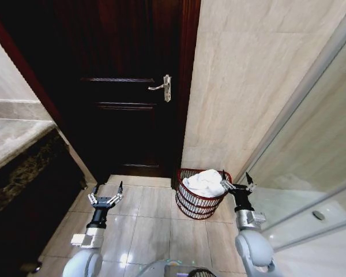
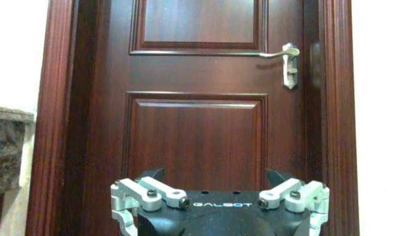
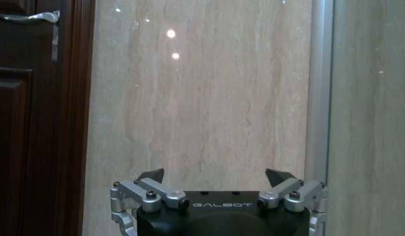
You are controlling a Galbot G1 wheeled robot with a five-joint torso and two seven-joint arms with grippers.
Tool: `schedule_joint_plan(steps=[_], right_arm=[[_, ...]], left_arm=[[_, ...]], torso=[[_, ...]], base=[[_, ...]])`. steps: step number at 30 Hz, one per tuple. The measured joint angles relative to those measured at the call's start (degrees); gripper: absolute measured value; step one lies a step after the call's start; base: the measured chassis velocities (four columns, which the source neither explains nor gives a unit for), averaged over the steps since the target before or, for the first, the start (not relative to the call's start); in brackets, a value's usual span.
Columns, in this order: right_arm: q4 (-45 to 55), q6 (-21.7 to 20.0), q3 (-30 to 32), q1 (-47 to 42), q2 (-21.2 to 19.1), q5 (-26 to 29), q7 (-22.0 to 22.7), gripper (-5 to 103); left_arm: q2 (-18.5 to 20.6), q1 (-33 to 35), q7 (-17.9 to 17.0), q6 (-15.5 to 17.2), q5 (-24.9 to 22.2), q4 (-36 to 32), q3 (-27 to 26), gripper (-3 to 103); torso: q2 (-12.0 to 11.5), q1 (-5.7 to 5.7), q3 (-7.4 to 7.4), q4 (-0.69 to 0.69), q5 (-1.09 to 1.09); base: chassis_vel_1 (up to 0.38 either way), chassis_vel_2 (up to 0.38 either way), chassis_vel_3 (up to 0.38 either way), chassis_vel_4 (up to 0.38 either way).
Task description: Discard the used towel into the hamper.
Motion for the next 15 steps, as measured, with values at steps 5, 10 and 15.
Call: schedule_joint_plan(steps=[5, 10, 15], right_arm=[[-0.31, 0.00, 0.01, 0.24, 0.01, -0.21, 0.04, 100], [-0.41, 0.00, 0.17, 0.28, -0.08, -0.28, 0.03, 100], [-0.34, 0.00, -0.03, 0.34, -0.01, -0.62, 0.04, 100]], left_arm=[[-0.02, -0.01, -0.02, 0.14, 0.01, 0.00, 0.04, 100], [-0.16, -0.01, -0.02, 0.14, 0.12, 0.00, 0.03, 100], [-0.50, 0.11, -0.02, -0.05, 0.47, -0.03, 0.19, 100]], torso=[[0.86, 0.36, 0.51, 0.01, 0.00], [2.08, 0.89, 1.19, 0.01, 0.00], [3.42, 1.46, 1.96, 0.01, 0.00]], base=[[0.000, 0.000, 0.000, 0.000], [0.000, 0.000, 0.000, 0.000], [0.000, 0.000, 0.000, 0.000]])
